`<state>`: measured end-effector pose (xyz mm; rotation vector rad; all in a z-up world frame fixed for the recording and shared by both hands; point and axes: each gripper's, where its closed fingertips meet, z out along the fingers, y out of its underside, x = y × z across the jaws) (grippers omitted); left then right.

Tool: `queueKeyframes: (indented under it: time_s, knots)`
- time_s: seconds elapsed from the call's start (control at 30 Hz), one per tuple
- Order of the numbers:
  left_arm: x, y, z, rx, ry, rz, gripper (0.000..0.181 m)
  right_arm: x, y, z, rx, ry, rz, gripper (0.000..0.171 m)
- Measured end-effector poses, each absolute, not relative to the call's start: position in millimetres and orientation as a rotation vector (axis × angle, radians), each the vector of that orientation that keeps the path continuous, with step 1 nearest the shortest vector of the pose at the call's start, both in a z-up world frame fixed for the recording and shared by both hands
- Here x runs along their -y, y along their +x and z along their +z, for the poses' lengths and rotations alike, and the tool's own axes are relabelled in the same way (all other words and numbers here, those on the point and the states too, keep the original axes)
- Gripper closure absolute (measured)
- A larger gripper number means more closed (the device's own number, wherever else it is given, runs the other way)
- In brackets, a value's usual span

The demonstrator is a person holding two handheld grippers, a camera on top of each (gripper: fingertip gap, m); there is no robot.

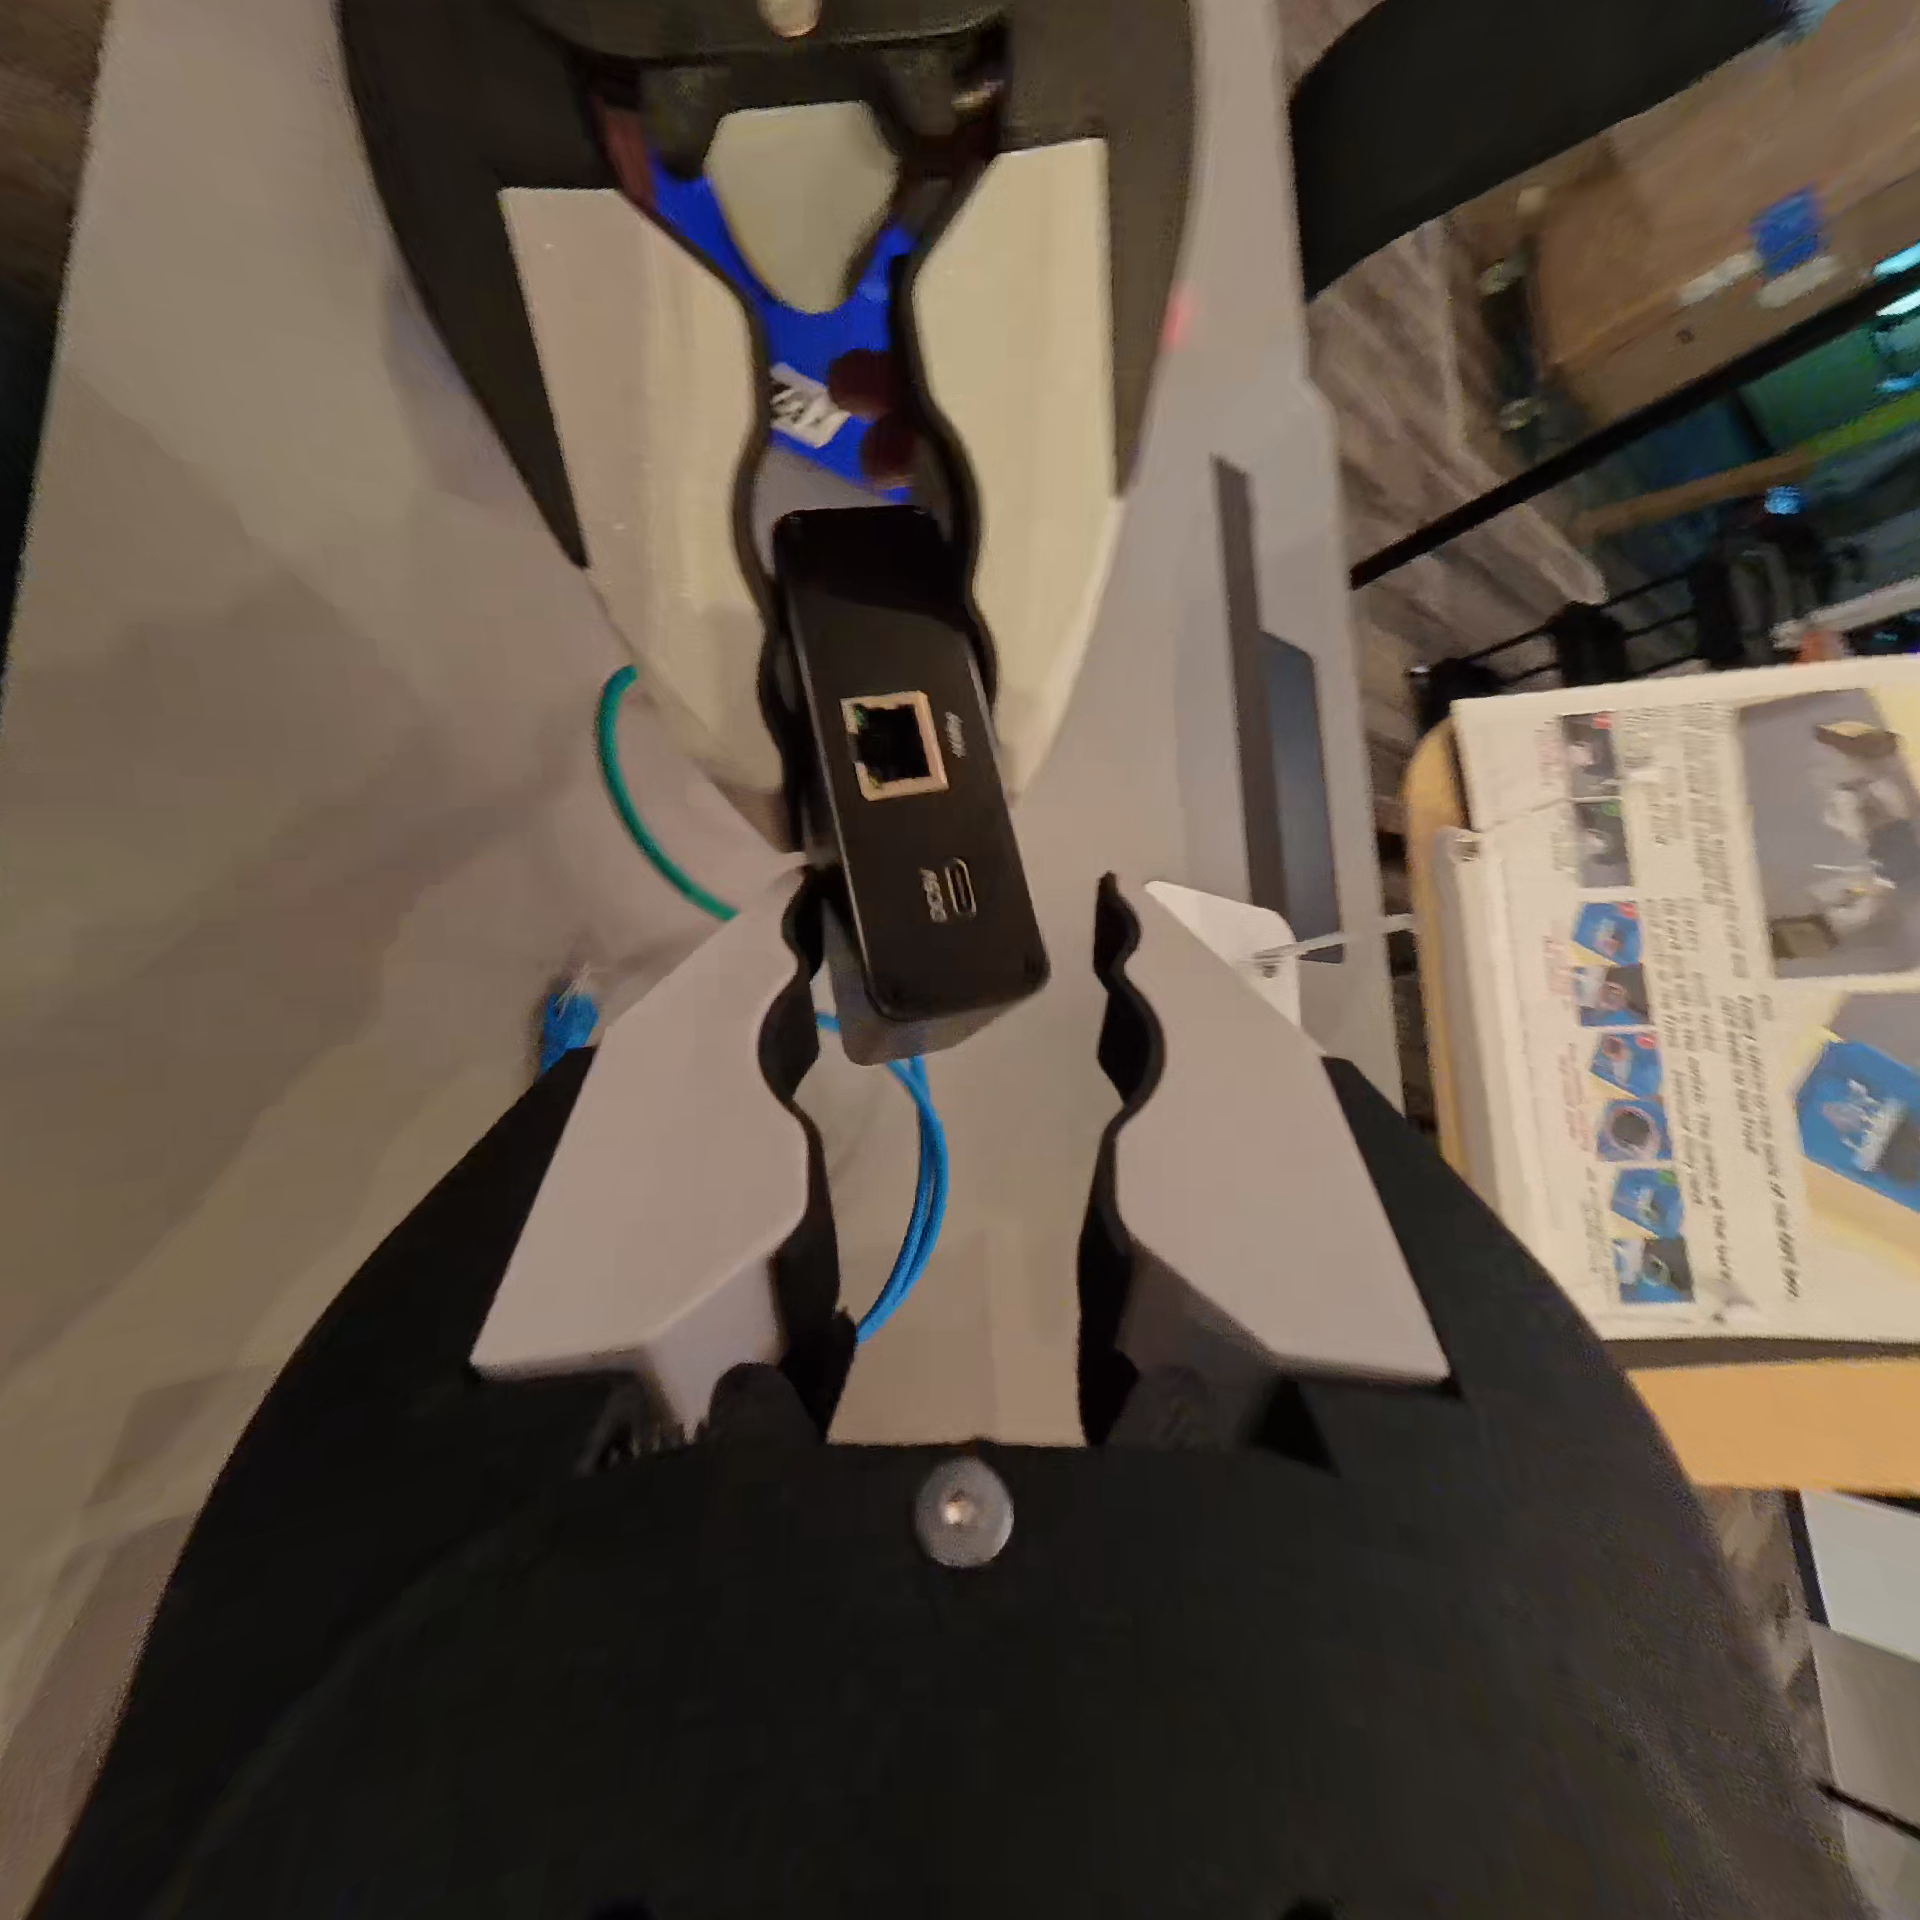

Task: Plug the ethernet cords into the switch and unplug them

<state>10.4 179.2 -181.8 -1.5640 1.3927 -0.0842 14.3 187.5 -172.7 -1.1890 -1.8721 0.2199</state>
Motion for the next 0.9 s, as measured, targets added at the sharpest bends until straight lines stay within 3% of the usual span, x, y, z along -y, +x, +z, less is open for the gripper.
queueKeyframes:
  time_s: [0.17,0.3,0.63,0.73,0.9]
  knots:
    - [-188,1,-155,-1.176,-1.553,-0.274,0.145,-214,19,-141,1.602,-1.259,0.251,0.101]
    - [-198,-11,-131,-0.96,-1.533,-0.421,0.145,-228,27,-132,1.44,-1.32,0.28,0.097]
    - [-200,-14,-95,-0.643,-1.452,-0.695,0.146,-224,9,-166,1.474,-1.336,0.196,0.104]
    - [-201,-12,-96,-0.64,-1.458,-0.676,0.146,-210,1,-180,1.537,-1.368,0.297,0.114]
    - [-201,-9,-96,-0.624,-1.451,-0.699,0.146,-194,-16,-199,1.489,-1.494,0.586,0.113]
